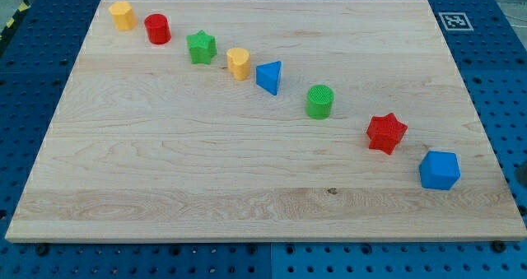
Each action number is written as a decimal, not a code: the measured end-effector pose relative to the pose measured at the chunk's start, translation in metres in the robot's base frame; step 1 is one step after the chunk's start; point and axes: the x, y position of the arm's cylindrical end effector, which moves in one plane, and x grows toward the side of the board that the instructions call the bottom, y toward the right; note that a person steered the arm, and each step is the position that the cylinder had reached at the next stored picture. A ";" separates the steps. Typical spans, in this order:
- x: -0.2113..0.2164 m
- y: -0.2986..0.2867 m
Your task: Place the arm right to the green circle
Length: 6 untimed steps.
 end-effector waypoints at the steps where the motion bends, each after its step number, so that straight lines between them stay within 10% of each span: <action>1: -0.051 0.001; 6: -0.125 -0.180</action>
